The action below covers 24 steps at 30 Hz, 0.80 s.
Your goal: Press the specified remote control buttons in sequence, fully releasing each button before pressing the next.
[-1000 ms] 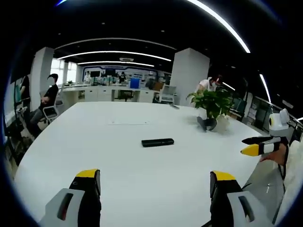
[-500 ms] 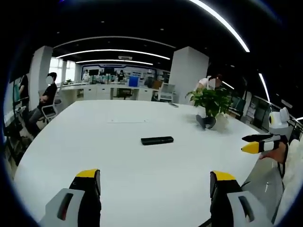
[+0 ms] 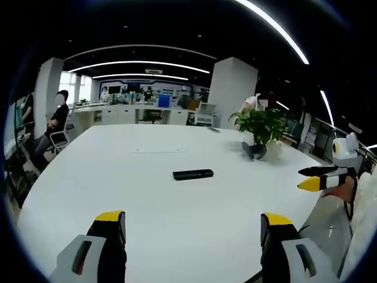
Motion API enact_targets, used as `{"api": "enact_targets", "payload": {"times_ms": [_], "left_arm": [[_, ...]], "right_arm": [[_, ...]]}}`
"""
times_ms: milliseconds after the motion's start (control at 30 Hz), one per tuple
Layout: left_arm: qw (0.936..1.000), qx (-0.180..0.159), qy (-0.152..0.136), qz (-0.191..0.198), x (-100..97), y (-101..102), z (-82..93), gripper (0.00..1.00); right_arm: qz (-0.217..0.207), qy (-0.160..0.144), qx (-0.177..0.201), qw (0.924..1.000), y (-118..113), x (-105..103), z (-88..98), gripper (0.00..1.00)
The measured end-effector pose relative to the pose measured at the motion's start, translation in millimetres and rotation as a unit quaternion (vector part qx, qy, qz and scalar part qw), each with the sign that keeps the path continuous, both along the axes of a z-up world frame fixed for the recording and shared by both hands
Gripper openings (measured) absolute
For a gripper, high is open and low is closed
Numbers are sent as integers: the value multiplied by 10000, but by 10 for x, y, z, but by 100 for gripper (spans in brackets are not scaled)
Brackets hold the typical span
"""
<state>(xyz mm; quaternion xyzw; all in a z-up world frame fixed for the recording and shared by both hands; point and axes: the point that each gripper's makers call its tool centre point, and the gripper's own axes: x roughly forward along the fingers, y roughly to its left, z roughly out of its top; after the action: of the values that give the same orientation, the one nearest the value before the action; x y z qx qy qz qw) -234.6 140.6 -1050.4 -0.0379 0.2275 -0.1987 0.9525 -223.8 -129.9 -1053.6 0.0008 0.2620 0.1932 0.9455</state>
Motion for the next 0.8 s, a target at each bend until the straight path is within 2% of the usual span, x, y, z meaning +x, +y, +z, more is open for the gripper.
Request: {"api": "enact_targets", "payload": {"times_ms": [467,800], "left_arm": [[9999,65,77,-80,25,-39,-39,98],[9997,156,14,-172,129,-59,18,98]], "right_arm": [[-49,0,21,10000,-46,13,-22,97],[-57,23,34,10000,-78,16,-33,96]]}}
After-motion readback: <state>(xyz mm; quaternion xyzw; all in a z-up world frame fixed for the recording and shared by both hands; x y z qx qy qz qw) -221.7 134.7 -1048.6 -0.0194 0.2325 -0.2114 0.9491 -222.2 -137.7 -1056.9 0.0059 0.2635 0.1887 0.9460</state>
